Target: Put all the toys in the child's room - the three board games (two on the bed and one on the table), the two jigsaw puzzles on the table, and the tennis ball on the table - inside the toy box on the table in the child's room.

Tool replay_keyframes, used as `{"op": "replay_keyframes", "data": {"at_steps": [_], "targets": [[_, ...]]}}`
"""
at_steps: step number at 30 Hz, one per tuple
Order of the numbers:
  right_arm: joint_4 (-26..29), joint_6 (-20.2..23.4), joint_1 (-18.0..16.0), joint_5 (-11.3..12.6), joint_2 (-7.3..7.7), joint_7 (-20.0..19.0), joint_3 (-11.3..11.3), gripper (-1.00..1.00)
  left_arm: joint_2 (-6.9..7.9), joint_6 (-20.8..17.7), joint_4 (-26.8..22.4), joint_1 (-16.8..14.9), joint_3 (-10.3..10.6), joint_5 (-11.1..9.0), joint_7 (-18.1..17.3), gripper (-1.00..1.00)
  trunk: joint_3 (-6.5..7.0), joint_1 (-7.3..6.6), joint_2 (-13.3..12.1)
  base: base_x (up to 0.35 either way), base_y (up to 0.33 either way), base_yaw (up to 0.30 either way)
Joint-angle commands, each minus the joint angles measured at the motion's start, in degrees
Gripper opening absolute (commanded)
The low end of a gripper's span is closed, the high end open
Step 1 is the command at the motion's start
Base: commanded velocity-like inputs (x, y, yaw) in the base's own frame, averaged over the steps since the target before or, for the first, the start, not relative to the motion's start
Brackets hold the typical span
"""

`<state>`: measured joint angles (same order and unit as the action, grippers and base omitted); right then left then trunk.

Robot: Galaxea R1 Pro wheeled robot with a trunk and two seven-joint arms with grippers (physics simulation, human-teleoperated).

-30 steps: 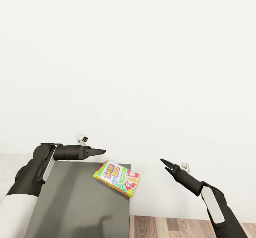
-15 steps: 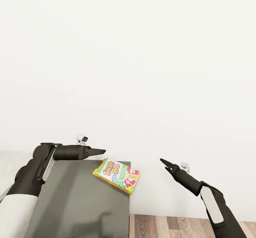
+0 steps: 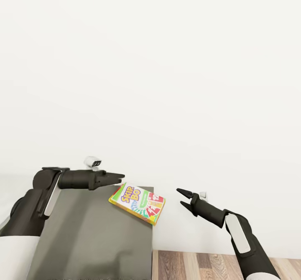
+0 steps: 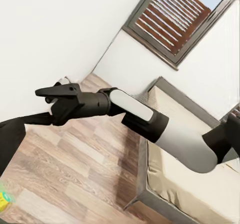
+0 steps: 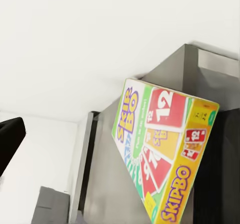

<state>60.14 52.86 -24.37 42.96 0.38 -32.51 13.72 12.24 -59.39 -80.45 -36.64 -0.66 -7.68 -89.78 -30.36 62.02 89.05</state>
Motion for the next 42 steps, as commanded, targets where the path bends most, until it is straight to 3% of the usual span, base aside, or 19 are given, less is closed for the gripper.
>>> {"op": "replay_keyframes", "data": {"at_steps": [1,5,11,17,22,29,37,42], "targets": [[-0.1,0.4,-0.1,-0.1,-0.15,-0.2,0.1,1.00,0.13,-0.6,-0.7,0.3,0.1,-1.0,-0.2,1.00,-0.25,0.22,0.4,0.000,0.000,0.000],[-0.2,0.4,-0.1,-0.3,-0.66,-0.2,0.1,1.00,0.34,-0.6,-1.7,0.7,0.1,-2.8,-0.2,1.00,-0.96,1.10,2.1,0.000,0.000,0.000],[-0.2,0.3,-0.2,-0.8,-2.84,-0.1,0.0,1.00,1.26,-0.6,-2.1,0.9,0.2,-3.8,-0.2,1.00,-2.04,2.42,4.5,0.000,0.000,0.000],[-0.2,0.4,-0.2,-0.8,-3.65,-0.1,0.0,1.00,1.31,-0.6,-2.6,0.9,0.3,-4.7,-0.2,1.00,-3.12,3.74,6.9,0.000,0.000,0.000],[-0.2,0.5,-0.2,-0.8,-3.92,-0.1,-0.3,1.00,1.32,-0.6,-2.7,1.0,0.3,-5.3,-0.2,1.00,-4.02,4.84,8.9,0.000,0.000,0.000],[-0.2,0.4,-0.2,-0.5,-3.91,-0.1,-3.2,1.00,1.33,-0.6,-2.7,1.1,0.3,-5.4,-0.2,1.00,-4.02,4.84,8.9,0.000,0.000,0.000],[-0.2,0.5,-0.2,-0.3,-3.90,-0.1,-3.6,1.00,1.29,-0.6,-2.7,1.4,0.3,-5.4,-0.2,1.00,-4.91,5.93,10.9,0.000,0.000,0.000],[-0.3,0.5,-0.2,-0.2,-3.91,-0.1,-3.6,1.00,1.29,-0.6,-2.7,1.4,0.3,-5.4,-0.2,1.00,-4.91,5.93,10.9,0.000,0.000,0.000]]}}
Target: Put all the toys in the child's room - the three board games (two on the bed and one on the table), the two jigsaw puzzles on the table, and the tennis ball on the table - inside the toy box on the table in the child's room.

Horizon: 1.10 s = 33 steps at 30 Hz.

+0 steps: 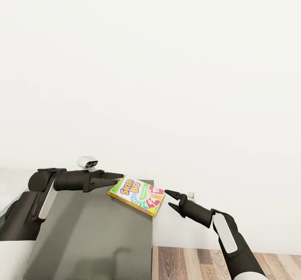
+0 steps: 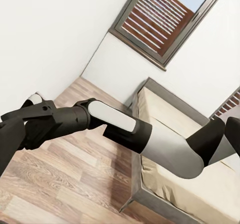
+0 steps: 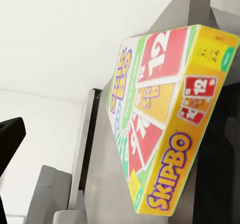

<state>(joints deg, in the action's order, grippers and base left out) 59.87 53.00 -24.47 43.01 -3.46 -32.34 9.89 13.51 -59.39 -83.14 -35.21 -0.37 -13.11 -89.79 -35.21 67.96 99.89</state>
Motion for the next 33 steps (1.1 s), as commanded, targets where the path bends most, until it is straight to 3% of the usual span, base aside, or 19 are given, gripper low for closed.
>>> {"op": "replay_keyframes", "data": {"at_steps": [1,7,20,33], "targets": [[0.0,0.3,0.0,-0.2,-0.07,-0.3,0.2,1.00,0.02,-0.6,0.0,0.0,0.0,0.0,-0.2,1.00,-0.06,-0.01,0.0,0.000,0.000,0.000],[0.0,0.3,0.0,-0.2,-0.06,-0.3,0.2,1.00,0.02,-0.6,0.0,0.0,0.0,0.0,-0.2,1.00,-0.06,-0.01,0.0,0.000,0.000,0.000],[0.0,0.3,0.0,-0.2,-0.06,-0.2,0.2,1.00,0.02,-0.6,0.0,0.0,0.0,0.0,-0.2,1.00,-2.39,2.85,5.2,0.000,0.000,0.000],[0.0,0.3,0.0,-0.2,-0.06,-0.3,0.2,1.00,0.11,-0.6,0.0,0.1,-0.1,-0.7,-0.2,1.00,-2.39,2.85,5.2,0.000,0.000,0.000]]}}
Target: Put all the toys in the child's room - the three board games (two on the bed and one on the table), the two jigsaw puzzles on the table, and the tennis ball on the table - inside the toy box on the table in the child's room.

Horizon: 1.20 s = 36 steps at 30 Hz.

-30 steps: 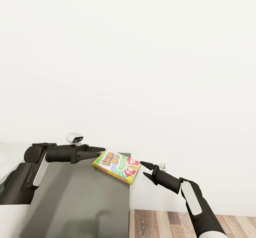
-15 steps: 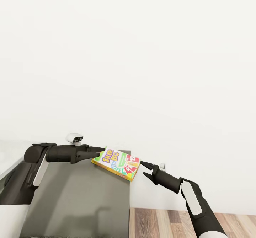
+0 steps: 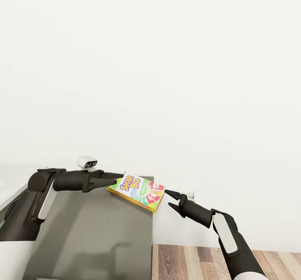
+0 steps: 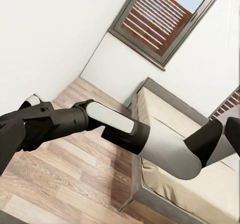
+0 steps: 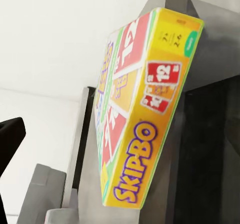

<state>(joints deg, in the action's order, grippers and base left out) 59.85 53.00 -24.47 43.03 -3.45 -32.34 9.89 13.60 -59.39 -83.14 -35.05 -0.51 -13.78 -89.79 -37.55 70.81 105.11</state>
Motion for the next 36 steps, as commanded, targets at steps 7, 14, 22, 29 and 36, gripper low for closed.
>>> {"op": "replay_keyframes", "data": {"at_steps": [7,14,22,29,36], "targets": [[0.0,0.3,0.0,-0.3,-0.07,-0.3,0.2,1.00,0.02,-0.6,0.0,0.1,0.0,-0.4,-0.2,1.00,-0.06,-0.01,0.0,0.030,0.069,0.000],[0.0,0.3,0.0,-0.2,-0.07,-0.3,0.2,1.00,0.07,-0.6,0.0,0.2,0.1,-0.5,-0.2,1.00,-0.06,-0.01,0.0,0.006,0.136,0.000],[0.0,0.3,0.0,-0.2,-0.07,-0.3,0.2,1.00,0.03,-0.6,0.2,0.3,0.0,-0.5,-0.2,1.00,-0.06,-0.01,0.0,0.000,0.011,0.000],[0.0,0.3,0.0,-0.2,-0.07,-0.3,0.2,1.00,0.02,-0.6,0.2,0.4,-0.1,-0.5,-0.2,1.00,-0.78,0.87,1.6,0.000,0.000,0.000],[-0.1,0.3,0.0,-0.2,-0.07,-0.3,0.2,1.00,0.02,-0.6,0.2,0.4,-0.1,-0.5,-0.2,1.00,-1.50,1.75,3.2,0.000,0.000,0.000]]}}
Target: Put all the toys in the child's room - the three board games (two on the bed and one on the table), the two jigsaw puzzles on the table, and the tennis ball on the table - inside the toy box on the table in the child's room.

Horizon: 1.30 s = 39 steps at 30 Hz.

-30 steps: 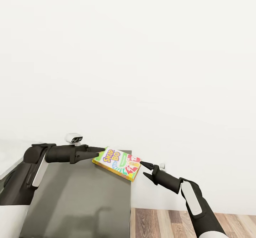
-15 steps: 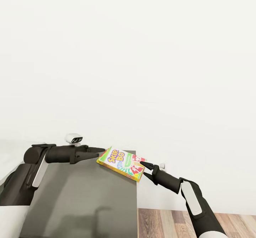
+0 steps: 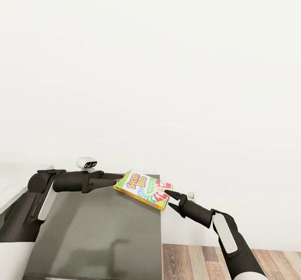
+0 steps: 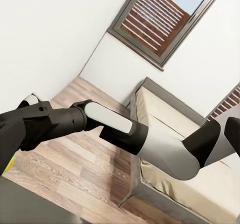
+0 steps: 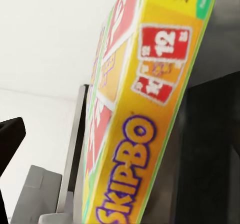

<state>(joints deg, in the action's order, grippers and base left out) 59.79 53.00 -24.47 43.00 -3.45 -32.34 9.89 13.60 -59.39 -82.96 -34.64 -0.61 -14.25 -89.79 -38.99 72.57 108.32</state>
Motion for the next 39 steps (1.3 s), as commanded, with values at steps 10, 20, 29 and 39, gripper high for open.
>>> {"op": "replay_keyframes", "data": {"at_steps": [10,20,29,39], "targets": [[-0.5,0.3,0.0,-0.2,-0.07,-0.3,0.2,1.00,0.02,-0.6,0.0,0.0,-0.2,0.0,-0.2,1.00,-0.06,-0.01,0.0,0.000,0.037,0.000],[-0.6,0.3,0.0,-0.1,-0.07,-0.3,0.2,1.00,0.02,-0.6,0.0,0.0,-0.1,0.0,-0.2,1.00,-0.06,-0.01,0.0,0.000,0.062,0.000],[-0.6,0.3,0.0,-0.1,-0.04,-0.3,0.2,-1.00,0.02,-0.6,0.0,0.0,-0.1,0.0,-0.2,1.00,-0.06,-0.01,0.0,0.000,0.001,0.000],[-0.6,0.4,0.0,-0.1,-0.02,-0.3,0.2,-1.00,0.02,-0.6,0.0,0.0,-0.3,0.0,-0.2,1.00,0.48,-0.67,-1.2,0.000,0.000,0.000]]}}
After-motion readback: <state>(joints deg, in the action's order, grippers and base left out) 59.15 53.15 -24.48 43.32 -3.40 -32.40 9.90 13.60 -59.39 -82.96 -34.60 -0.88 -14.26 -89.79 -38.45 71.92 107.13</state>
